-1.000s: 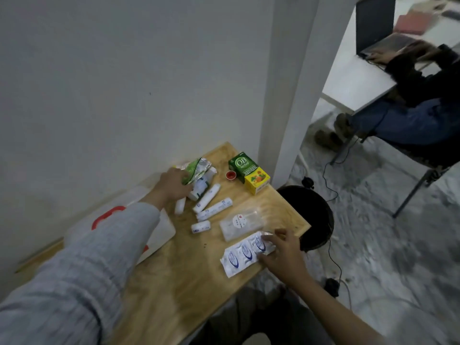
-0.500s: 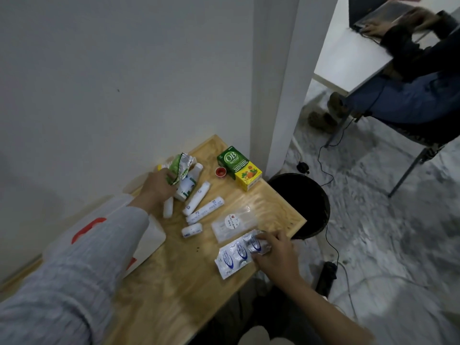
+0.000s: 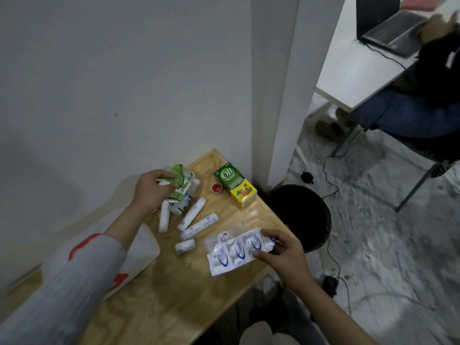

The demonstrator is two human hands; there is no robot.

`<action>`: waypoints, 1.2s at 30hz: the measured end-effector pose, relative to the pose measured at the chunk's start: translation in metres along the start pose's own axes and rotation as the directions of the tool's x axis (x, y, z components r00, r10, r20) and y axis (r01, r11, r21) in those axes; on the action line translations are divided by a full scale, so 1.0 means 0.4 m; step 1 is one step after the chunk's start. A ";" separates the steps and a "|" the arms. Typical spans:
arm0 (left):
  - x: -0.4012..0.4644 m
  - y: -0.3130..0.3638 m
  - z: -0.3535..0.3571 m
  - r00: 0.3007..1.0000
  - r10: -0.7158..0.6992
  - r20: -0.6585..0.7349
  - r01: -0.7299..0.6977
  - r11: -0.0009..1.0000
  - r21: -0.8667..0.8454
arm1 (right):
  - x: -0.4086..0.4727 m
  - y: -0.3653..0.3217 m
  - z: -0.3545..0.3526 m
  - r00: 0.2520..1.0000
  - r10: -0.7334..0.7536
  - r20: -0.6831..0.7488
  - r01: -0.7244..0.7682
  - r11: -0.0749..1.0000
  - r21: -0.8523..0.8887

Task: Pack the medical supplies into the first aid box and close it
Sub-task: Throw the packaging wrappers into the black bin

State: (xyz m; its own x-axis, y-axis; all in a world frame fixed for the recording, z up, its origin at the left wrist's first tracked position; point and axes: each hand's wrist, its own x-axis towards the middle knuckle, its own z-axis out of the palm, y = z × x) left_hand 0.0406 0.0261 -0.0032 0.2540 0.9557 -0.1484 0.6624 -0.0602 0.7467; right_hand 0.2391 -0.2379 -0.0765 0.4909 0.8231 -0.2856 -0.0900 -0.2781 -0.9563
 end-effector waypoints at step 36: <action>0.030 0.244 0.831 0.890 -0.027 0.456 -0.001 0.998 0.060 | 0.388 0.207 -0.362 0.877 0.330 -0.349 -0.377 0.923 -0.076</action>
State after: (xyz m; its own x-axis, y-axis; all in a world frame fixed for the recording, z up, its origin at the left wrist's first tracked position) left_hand 0.3426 -0.0641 -0.1478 0.5292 0.7209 -0.4475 0.7037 -0.0781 0.7062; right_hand 0.4333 -0.2048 -0.1911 0.7035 0.4573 -0.5440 -0.2024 -0.6049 -0.7701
